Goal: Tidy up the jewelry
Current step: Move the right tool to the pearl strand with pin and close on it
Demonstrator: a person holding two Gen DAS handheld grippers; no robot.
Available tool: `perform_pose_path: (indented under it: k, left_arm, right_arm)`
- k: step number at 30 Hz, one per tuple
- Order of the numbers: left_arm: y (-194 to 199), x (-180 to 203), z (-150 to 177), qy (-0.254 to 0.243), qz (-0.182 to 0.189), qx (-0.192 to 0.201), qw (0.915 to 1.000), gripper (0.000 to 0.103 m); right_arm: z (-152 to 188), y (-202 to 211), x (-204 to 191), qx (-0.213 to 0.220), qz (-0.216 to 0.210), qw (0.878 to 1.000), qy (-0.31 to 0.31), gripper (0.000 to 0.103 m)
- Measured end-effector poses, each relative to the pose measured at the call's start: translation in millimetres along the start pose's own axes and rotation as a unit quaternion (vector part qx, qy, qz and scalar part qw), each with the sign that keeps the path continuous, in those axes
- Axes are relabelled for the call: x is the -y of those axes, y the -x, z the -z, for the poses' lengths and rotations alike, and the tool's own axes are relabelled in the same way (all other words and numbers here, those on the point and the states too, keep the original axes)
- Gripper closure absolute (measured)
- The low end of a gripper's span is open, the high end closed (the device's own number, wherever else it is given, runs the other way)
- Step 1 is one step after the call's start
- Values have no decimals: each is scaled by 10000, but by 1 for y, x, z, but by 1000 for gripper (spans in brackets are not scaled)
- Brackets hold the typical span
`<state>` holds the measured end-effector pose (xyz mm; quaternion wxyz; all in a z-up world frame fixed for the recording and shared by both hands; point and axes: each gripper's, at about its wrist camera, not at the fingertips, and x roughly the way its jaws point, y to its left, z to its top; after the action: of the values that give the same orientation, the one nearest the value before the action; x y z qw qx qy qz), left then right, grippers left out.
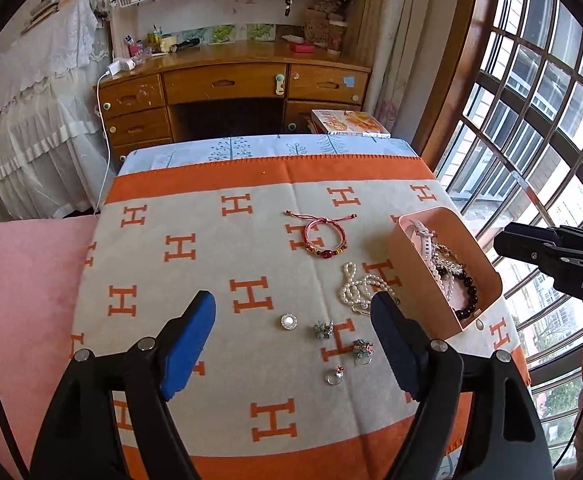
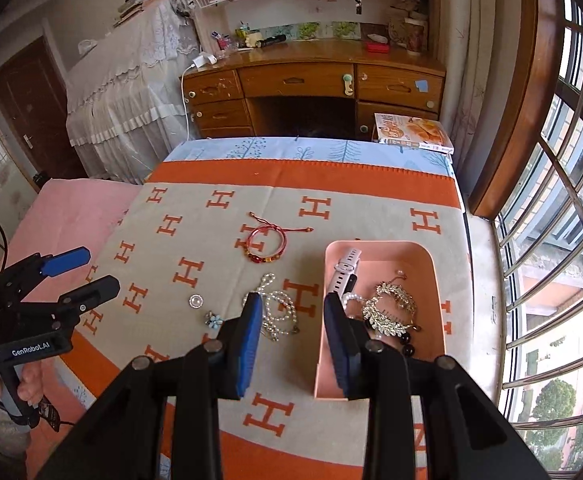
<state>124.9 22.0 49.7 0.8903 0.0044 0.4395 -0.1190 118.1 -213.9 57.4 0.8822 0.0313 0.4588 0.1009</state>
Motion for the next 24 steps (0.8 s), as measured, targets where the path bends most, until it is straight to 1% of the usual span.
perform_pose_path:
  k: [4,7,10,16,17,18,20,24]
  left_arm:
    - [3,-4,-2,-18,-37,7,10000,23]
    - [-2,-6,0,-3,-21,-73,10000,24]
    - [-8,-10,3,19,19,-140,9999,24]
    - [-21,-25,12,159,66,-273,9995,23]
    - [-24,-28,14,201,68,-304,9993,23]
    - [-27,-32,16,250,77,-337,9991,23]
    - [-32,-41,19,351,95,-401,9985,24]
    - [-42,-55,24,514,121,-496,9974,23]
  right_arm:
    - [-4,-3,-14,-53,-145,9998,103,71]
    - [-6,-16,-23,-222,-206,9994,149,71]
    - [-7,-38,-29,-485,-260,9984,161,71]
    - [-5,-97,-31,-1076,-396,9934,51,71]
    - [-5,-106,-33,-1163,-402,9924,85,69]
    - [-5,-115,-33,-1249,-364,9914,131,63]
    - [-6,-132,-34,-1422,-275,9894,115,59]
    - [-5,-160,-33,-1754,-264,9841,-68,59]
